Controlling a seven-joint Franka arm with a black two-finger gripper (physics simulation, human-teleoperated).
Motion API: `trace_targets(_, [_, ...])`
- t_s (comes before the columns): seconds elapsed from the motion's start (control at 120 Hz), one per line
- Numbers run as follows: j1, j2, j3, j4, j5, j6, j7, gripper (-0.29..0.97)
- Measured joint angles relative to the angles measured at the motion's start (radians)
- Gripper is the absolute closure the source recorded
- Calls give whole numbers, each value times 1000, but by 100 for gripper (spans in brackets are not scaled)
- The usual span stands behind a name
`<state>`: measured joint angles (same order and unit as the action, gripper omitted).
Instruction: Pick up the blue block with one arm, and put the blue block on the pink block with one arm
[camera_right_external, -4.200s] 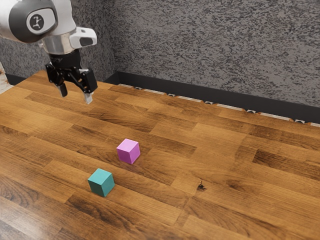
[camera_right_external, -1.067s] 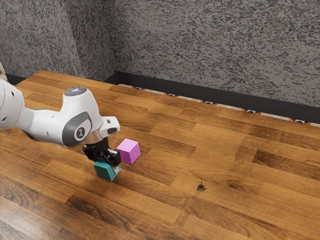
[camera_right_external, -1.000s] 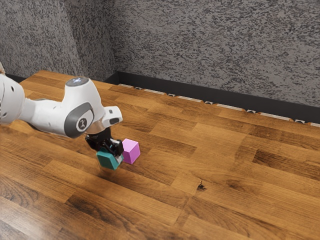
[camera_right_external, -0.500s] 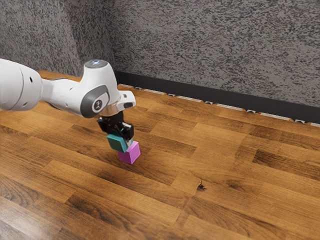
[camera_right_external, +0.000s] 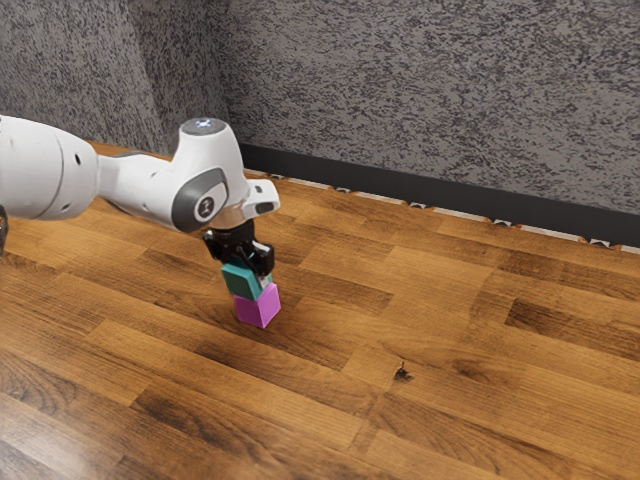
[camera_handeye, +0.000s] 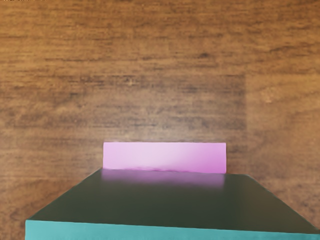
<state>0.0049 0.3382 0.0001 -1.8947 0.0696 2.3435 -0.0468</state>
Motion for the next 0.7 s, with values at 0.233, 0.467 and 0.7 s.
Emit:
trace_targets(0.233, [10,11,-12,4,-4,-2,4,23])
trace_targets(0.467, [6,-118,-21,-9,-7,-19,15,8])
trace_targets(0.7, [-10,-401,-22,-17,-26,-140,14,3])
